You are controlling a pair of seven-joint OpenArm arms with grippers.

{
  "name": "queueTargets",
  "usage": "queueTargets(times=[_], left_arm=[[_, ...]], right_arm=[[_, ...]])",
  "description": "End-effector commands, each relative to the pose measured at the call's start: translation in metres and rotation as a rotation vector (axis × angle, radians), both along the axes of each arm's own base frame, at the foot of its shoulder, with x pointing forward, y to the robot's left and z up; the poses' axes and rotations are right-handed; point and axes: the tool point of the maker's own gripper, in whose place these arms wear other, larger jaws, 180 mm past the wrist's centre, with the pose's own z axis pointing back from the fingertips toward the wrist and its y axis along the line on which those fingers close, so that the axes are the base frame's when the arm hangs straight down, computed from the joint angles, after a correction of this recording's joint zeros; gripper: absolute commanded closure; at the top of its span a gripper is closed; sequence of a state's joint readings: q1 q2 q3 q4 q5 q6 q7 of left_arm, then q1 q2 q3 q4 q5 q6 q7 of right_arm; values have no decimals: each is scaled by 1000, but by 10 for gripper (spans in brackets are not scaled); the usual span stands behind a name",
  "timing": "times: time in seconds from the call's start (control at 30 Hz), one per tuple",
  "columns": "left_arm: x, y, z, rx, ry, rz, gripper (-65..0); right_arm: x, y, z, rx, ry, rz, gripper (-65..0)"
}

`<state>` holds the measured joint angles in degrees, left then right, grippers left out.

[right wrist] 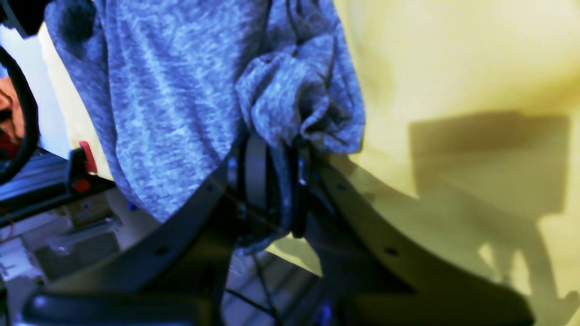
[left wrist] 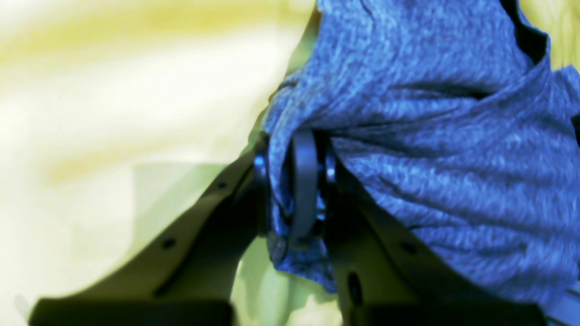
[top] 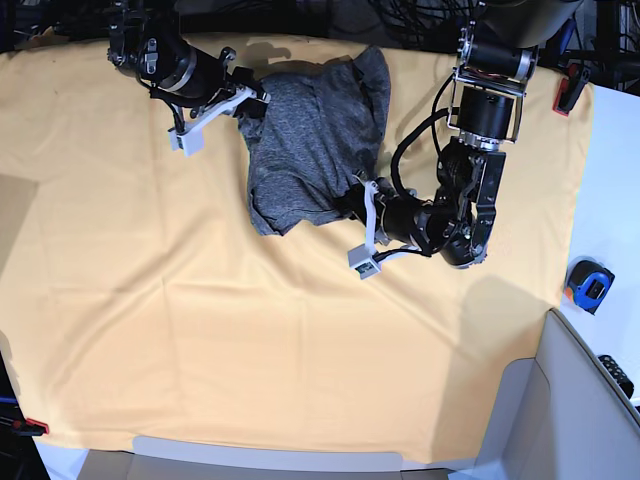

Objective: Fold the T-shirt properly
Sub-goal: 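Grasp the shirt edge with the left gripper and drag it across the cloth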

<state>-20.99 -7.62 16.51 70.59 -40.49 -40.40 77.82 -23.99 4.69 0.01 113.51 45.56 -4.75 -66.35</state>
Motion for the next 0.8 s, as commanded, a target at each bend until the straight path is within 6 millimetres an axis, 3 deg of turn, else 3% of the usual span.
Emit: queueTargets(times=[0.0,0.17,0.27,0.4,0.5,0.57,0.77], left_arm=[[12,1,8,5,-39,12,0],[12,2,9,10,-42,8,-18],[11,2,9,12,-38,7,-120],[12,3,9,12,-40,10,-253],[20,19,13,6,-44,67,-253],[29,29,24,3,-71,101,-254],[65,64,89,-39,-285,231,-254]], right_arm=[[1,4,6,13,-13,20,0],[11,-10,4,-71,-42,14,0],[12,-12,3,-95,-46,21,-29],[11,-12,3,-96,-44,26,-217],[15,-18,10,-118,-75,38,-336],[21,-24,15,-136,-99,38,-361],[40,-57,23,-208,-146,-4,-360]])
